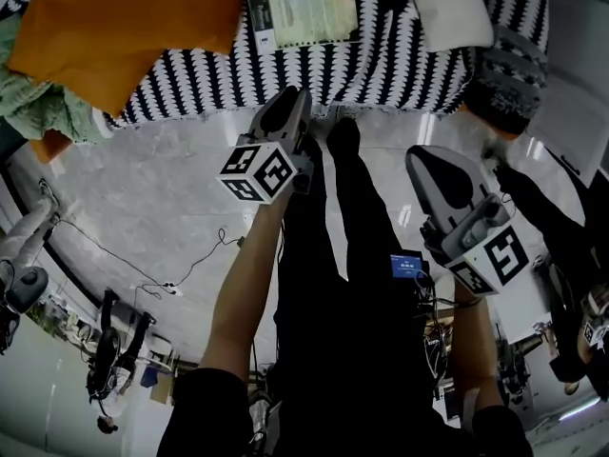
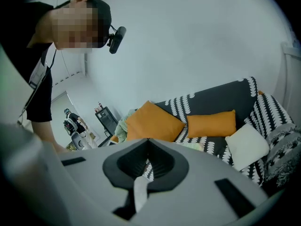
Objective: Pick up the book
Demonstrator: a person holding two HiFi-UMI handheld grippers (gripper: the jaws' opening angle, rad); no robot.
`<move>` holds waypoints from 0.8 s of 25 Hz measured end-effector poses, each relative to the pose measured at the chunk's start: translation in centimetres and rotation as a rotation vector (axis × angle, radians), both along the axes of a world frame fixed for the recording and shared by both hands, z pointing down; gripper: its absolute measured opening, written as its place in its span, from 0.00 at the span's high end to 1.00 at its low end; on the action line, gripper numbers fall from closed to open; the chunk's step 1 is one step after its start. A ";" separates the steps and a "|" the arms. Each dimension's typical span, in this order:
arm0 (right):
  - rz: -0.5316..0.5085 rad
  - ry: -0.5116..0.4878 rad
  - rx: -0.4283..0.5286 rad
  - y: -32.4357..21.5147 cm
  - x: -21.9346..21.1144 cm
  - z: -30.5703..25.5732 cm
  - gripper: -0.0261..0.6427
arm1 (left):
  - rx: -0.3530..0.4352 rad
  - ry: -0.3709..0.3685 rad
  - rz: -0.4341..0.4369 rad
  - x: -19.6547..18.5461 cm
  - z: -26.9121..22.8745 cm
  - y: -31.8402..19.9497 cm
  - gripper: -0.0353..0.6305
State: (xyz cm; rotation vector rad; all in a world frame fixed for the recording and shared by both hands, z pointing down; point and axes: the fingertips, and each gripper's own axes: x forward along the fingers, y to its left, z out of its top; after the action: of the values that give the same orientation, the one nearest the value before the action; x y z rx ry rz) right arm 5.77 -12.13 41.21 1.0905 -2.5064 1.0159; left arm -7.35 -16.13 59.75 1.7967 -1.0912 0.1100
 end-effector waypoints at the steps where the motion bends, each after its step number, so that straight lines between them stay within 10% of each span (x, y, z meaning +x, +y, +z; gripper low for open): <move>1: -0.001 0.000 -0.004 0.0 0.0 0.5 0.94 | -0.015 0.022 -0.014 0.0 0.9 -0.1 0.79; 20: -0.024 -0.036 -0.095 -0.5 -0.2 7.0 0.94 | -0.119 0.147 -0.103 -1.1 13.6 -2.2 0.67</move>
State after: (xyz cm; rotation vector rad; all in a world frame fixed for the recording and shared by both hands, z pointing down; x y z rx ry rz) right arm 5.55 -12.58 48.18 1.0219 -2.4647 1.1445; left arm -8.46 -18.33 73.36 1.6133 -1.0482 -0.0193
